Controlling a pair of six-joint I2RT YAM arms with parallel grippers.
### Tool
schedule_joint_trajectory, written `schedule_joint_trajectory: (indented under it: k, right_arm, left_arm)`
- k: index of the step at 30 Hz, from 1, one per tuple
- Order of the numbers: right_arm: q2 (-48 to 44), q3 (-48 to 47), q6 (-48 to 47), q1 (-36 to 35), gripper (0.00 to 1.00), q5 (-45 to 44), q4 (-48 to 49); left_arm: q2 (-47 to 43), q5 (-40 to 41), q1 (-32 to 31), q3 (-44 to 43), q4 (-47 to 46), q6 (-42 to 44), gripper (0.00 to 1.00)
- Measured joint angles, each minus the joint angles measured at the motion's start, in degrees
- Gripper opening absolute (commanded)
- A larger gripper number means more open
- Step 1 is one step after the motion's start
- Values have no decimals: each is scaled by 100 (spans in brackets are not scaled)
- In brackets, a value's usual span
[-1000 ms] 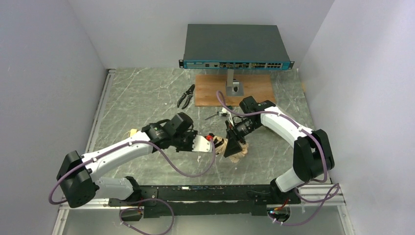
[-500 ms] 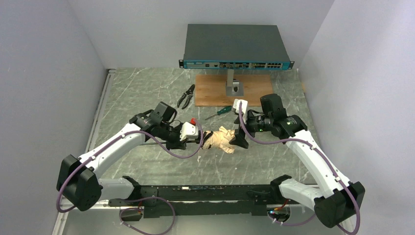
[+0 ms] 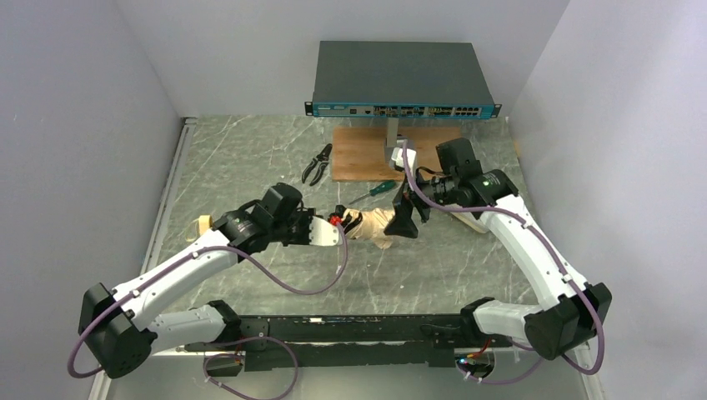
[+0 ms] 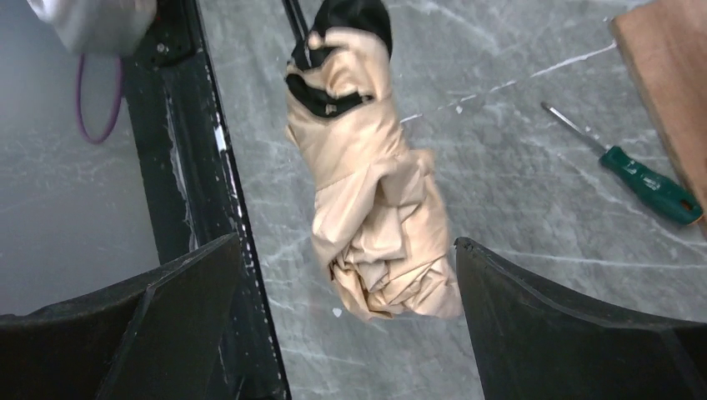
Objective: Open the umbrella
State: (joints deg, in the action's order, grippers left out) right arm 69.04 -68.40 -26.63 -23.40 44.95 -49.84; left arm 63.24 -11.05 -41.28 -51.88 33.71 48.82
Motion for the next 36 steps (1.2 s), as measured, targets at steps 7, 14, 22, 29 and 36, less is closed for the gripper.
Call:
schedule_joint_trajectory:
  k: [7,14,22,29,36]
  right_arm:
    - [415,-407,129,-26,100,243,-262]
    - [1268,-560,35,-619,100,667,-730]
    - [1235,-481,149,-1189,32,1047,-544]
    - [901,42,291,-1241,0,697,-63]
    - [282,-9,-144,-1252,0,-750,79]
  left_arm:
    - [-304,828,-391,9,424,627,0]
    - [-1768,1462,-848,601,42,1703,0]
    - [-2341,1891,-1169,1386,-1204,2850,0]
    - [-2424,1790,-1152,1237,-721,2511,88]
    - [-2004,24,-623,-326,796,824,100]
